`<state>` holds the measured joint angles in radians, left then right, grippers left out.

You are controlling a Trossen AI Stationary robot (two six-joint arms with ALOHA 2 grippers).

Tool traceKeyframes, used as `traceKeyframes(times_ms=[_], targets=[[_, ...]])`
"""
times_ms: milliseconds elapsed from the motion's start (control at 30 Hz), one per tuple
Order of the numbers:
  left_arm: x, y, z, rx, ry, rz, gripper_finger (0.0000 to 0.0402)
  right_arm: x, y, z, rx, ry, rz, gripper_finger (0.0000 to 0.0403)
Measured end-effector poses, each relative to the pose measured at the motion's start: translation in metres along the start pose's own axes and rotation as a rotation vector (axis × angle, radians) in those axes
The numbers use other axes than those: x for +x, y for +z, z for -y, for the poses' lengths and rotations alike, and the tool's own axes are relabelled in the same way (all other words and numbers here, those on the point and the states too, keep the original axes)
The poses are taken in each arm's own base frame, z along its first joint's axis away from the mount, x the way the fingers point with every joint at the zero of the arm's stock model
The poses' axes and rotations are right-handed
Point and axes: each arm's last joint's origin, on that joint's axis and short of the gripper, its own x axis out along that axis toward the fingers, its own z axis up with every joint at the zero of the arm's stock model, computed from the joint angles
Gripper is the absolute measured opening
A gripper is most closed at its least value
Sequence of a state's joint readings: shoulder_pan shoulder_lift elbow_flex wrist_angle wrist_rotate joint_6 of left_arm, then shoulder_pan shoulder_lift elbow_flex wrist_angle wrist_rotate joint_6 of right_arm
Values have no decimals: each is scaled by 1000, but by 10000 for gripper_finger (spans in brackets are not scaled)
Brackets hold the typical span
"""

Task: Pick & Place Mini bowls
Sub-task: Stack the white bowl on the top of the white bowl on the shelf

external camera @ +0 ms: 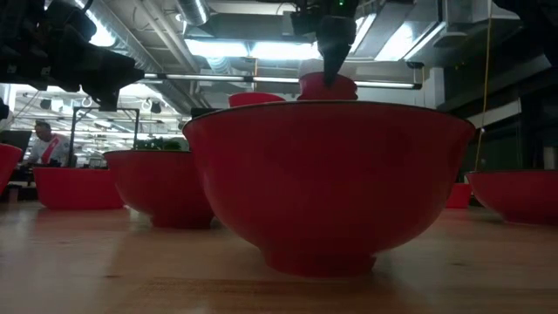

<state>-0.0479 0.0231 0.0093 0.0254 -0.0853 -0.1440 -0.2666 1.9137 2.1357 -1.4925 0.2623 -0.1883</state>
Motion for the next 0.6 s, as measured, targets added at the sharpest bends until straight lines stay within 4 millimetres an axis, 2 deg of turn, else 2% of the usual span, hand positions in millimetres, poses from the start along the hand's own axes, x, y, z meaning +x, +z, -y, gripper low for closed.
traceKeyframes(times_ms=[467,600], targets=[[0,0,0,0,0,0,123,1,-1,3,10,28,3,29],[0,0,0,0,0,-1,123,1,-1,3,10,28,2,50]])
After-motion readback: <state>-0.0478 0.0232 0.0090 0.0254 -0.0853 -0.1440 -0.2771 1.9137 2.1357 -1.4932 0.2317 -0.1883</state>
